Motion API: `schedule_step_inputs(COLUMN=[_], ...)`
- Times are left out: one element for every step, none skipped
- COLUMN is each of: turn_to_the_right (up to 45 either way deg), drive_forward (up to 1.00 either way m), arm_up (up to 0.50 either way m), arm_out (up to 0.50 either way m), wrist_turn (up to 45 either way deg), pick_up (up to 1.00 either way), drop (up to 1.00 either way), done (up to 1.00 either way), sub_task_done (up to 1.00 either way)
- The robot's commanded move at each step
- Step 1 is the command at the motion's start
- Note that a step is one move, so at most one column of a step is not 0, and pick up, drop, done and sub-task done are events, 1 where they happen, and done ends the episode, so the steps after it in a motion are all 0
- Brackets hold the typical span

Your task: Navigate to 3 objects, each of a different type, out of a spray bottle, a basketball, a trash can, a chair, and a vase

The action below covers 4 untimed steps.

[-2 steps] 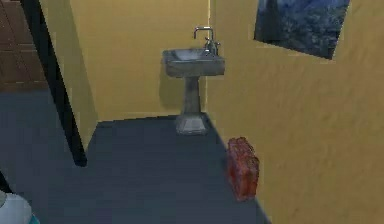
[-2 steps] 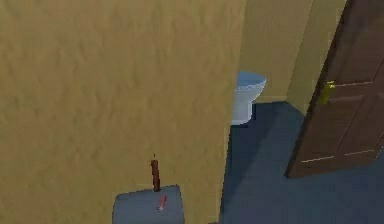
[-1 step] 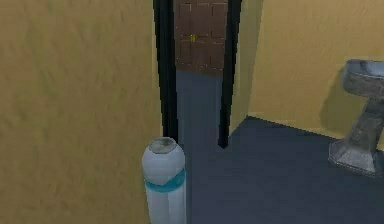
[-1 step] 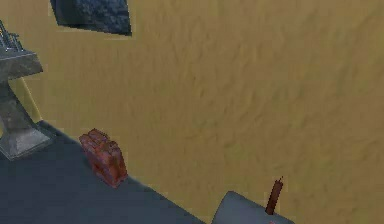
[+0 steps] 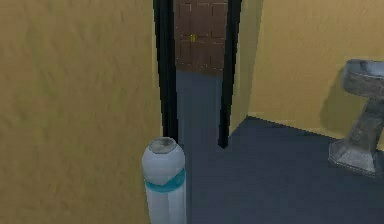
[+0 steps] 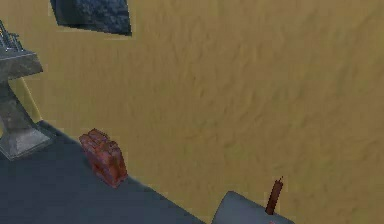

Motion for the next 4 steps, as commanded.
schedule_step_inputs(turn_to_the_right=[24.0,0.0,9.0,0.0], drive_forward=[0.0,1.0,0.0,0.2], arm_up=[0.0,0.0,0.0,0.0], arm_out=[0.0,0.0,0.0,0.0], wrist_turn=[0.0,0.0,0.0,0.0], pick_up=[0.0,0.0,0.0,0.0], drop=[0.0,0.0,0.0,0.0], done=[0.0,0.0,0.0,0.0], sub_task_done=[0.0,0.0,0.0,0.0])
